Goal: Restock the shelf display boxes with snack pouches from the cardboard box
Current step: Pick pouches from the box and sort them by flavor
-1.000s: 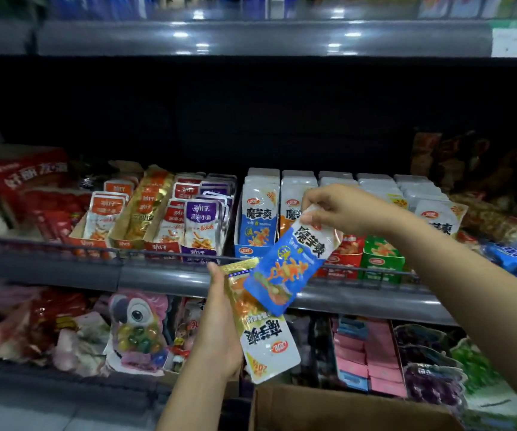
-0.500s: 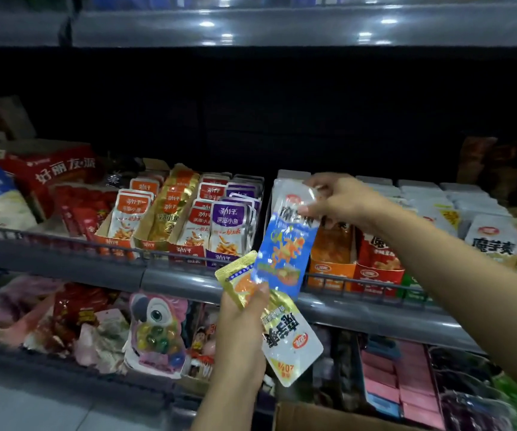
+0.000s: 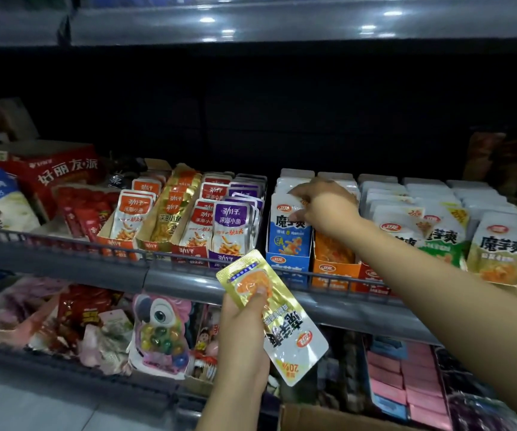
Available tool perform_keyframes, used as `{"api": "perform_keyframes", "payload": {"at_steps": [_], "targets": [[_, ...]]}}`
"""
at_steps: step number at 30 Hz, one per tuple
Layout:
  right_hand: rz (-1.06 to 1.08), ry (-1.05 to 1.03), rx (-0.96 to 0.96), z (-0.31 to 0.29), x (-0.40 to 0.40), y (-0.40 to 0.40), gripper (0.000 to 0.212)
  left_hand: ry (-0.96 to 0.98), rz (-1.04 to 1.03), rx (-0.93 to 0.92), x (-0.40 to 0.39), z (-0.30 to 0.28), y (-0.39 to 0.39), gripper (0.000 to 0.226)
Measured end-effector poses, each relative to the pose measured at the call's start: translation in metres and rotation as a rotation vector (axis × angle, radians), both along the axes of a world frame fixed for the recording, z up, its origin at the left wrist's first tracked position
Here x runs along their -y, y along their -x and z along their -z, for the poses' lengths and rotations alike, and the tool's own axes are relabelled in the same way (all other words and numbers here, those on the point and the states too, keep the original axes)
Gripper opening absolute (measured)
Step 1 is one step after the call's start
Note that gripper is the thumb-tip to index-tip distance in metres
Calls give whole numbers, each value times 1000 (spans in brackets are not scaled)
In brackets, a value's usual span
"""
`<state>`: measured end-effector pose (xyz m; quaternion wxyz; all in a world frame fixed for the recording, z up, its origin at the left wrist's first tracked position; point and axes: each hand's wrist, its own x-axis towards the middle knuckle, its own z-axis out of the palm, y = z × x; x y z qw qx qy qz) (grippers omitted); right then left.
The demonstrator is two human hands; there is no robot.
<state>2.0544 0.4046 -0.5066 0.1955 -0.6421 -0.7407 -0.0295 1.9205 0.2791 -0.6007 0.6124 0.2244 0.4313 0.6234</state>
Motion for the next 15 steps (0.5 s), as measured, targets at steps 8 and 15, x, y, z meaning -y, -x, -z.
{"api": "perform_keyframes", "payload": {"at_steps": [8, 15], "targets": [[-15, -115, -61, 7, 13, -8, 55, -40, 19, -101, 3, 3, 0, 8], [-190, -68, -317, 21, 86, -30, 24, -119, 46, -163, 7, 3, -11, 15]]}}
